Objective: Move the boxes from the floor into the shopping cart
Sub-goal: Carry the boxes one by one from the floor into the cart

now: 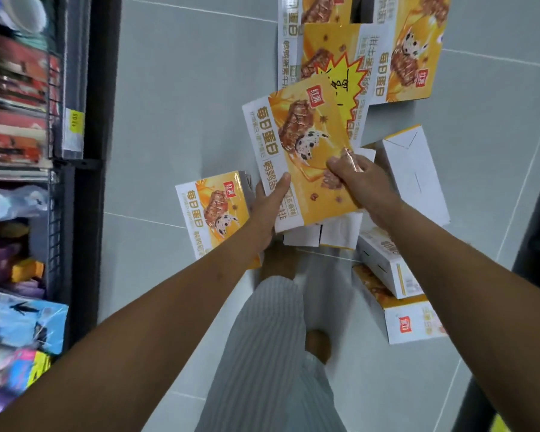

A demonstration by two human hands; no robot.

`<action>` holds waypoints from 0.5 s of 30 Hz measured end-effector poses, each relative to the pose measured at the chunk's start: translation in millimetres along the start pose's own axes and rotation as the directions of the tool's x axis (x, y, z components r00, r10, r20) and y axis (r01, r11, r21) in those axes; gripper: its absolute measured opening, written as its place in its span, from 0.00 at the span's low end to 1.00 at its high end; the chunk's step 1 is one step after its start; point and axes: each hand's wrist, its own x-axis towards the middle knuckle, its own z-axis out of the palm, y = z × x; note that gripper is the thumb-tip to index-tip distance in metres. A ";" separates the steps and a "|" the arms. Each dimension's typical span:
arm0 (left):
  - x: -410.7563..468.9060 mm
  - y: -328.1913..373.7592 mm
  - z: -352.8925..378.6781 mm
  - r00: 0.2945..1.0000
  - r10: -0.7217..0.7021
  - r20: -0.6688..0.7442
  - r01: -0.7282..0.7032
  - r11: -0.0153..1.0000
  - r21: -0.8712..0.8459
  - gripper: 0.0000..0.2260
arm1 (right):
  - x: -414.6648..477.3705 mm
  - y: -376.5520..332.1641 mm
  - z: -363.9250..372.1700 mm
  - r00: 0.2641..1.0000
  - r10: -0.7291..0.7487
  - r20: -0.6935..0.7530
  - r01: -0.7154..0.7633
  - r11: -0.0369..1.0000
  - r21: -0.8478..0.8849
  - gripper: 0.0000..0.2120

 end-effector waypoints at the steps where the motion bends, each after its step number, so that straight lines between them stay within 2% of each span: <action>1: -14.4 -1.7 -0.3 1.000 0.008 0.018 -0.007 0.999 -0.044 0.42 | -14.1 -2.4 -3.6 1.000 -0.014 0.002 0.014 1.000 -0.021 0.23; 5: -65.9 -6.7 -2.5 0.992 0.097 0.078 -0.088 0.989 -0.120 0.32 | -71.5 -7.3 -15.5 0.998 -0.049 0.035 0.051 0.998 -0.048 0.23; 10: -166.3 -21.4 -0.8 0.972 0.194 0.133 -0.191 0.981 -0.035 0.25 | -178.6 -12.1 -34.5 0.987 -0.130 0.091 0.133 0.991 -0.022 0.08; 12: -208.6 -29.0 -2.1 0.960 0.243 0.138 -0.239 0.970 -0.044 0.24 | -221.6 -10.2 -37.9 0.981 -0.155 0.116 0.161 0.986 -0.036 0.05; 15: -269.8 -43.7 -9.5 0.954 0.277 0.114 -0.271 0.960 -0.067 0.26 | -284.7 -9.9 -36.0 0.972 -0.190 0.137 0.201 0.977 -0.072 0.07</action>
